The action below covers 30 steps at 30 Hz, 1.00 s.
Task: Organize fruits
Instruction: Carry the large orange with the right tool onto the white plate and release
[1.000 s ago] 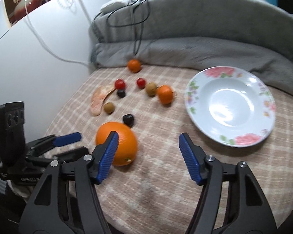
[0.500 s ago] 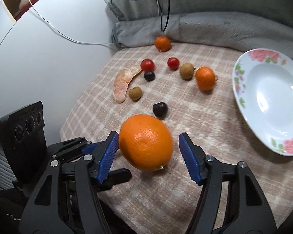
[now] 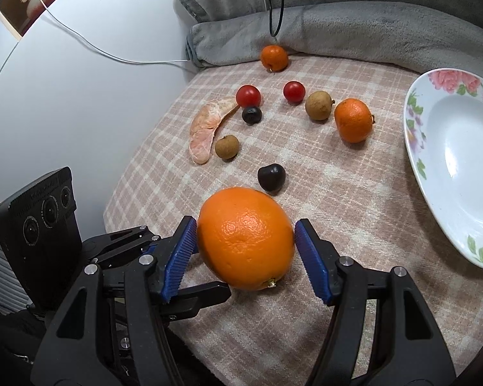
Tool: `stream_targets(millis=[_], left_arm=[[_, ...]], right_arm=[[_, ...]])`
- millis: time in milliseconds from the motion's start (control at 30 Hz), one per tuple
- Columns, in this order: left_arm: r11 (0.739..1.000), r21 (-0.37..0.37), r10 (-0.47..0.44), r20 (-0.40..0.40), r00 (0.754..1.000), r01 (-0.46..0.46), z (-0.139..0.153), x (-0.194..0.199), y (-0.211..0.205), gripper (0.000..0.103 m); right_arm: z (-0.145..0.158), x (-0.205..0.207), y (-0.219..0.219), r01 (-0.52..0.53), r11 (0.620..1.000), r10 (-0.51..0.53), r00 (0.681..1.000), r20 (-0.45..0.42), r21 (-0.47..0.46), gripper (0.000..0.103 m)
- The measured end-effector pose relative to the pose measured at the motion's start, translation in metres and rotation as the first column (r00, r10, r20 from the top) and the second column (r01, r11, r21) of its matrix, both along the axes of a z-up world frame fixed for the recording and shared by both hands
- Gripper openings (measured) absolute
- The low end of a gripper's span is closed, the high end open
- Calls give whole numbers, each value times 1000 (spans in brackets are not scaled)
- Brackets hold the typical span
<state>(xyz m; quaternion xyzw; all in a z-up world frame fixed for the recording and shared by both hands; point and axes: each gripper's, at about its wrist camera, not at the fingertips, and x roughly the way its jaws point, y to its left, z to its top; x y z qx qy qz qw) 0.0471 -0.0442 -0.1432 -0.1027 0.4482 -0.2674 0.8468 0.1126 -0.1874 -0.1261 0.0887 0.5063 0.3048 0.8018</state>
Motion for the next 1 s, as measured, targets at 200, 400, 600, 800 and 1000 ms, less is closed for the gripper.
stream_targets(millis=[200, 400, 600, 800, 1000], left_arm=[[1000, 18, -1, 9, 1000, 1, 1, -1, -3, 50], [1000, 21, -4, 20, 1000, 3, 2, -2, -5, 50], [1000, 26, -17, 39, 999, 16, 6, -1, -11, 50], [999, 25, -46, 64, 997, 45, 14, 8, -24, 50], [996, 25, -86, 86, 993, 84, 22, 20, -43, 50]], right_arm=[[0, -1, 0, -1, 1000, 1, 1000, 3, -4, 66], [1, -2, 1, 6, 1000, -6, 1000, 11, -3, 66], [8, -3, -7, 22, 1000, -22, 999, 30, 1, 66], [21, -1, -23, 49, 999, -49, 997, 54, 5, 66], [31, 3, -45, 90, 996, -90, 993, 74, 10, 66]])
